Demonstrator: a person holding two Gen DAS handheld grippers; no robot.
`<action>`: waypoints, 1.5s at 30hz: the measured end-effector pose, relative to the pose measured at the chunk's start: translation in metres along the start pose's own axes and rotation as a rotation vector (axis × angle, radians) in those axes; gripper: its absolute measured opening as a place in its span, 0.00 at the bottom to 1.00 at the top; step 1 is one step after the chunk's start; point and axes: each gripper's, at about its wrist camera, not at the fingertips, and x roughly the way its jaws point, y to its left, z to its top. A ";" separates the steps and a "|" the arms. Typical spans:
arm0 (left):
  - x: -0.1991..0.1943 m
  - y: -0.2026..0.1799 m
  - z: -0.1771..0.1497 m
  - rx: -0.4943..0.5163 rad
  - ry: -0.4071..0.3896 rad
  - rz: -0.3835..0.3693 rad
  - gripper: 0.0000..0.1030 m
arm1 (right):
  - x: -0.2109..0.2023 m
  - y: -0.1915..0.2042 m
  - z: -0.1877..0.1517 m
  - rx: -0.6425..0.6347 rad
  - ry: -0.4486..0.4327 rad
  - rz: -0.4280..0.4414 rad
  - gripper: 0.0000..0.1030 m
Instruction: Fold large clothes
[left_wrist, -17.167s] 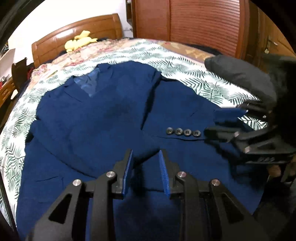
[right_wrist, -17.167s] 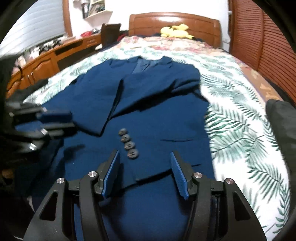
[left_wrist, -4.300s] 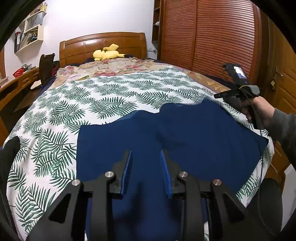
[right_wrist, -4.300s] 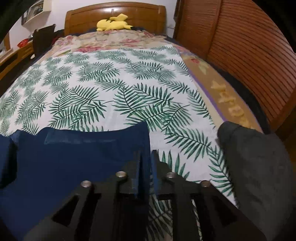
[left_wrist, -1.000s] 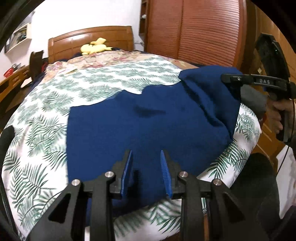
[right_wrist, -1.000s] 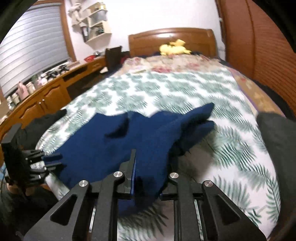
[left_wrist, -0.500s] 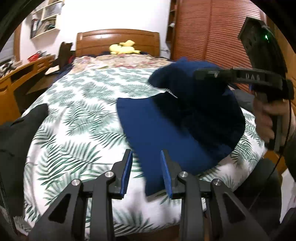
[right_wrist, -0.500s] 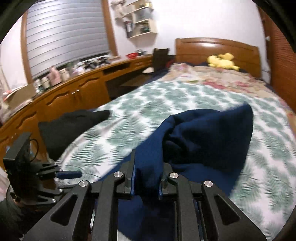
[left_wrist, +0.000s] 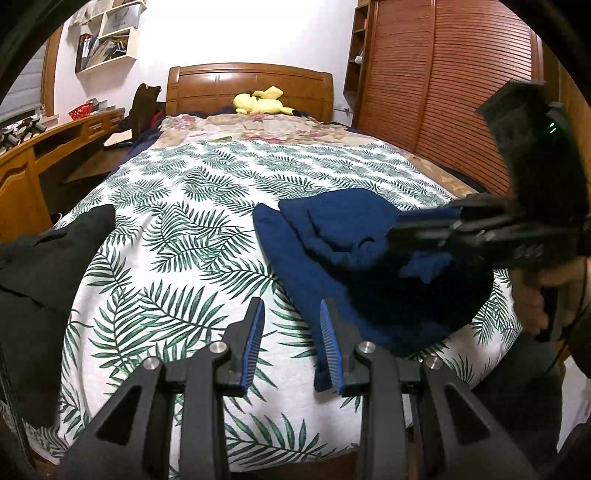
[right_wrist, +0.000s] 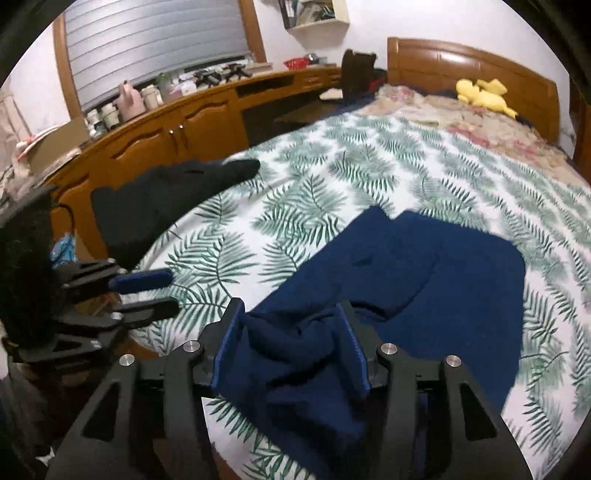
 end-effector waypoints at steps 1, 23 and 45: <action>0.001 -0.001 0.000 0.002 0.001 -0.002 0.29 | -0.010 0.000 0.001 -0.006 -0.016 -0.001 0.50; 0.009 -0.044 0.016 0.035 -0.043 -0.078 0.29 | -0.030 -0.088 -0.083 0.113 0.039 -0.217 0.45; 0.052 -0.075 0.019 0.068 0.055 -0.084 0.29 | -0.027 -0.090 -0.095 0.142 0.014 -0.198 0.46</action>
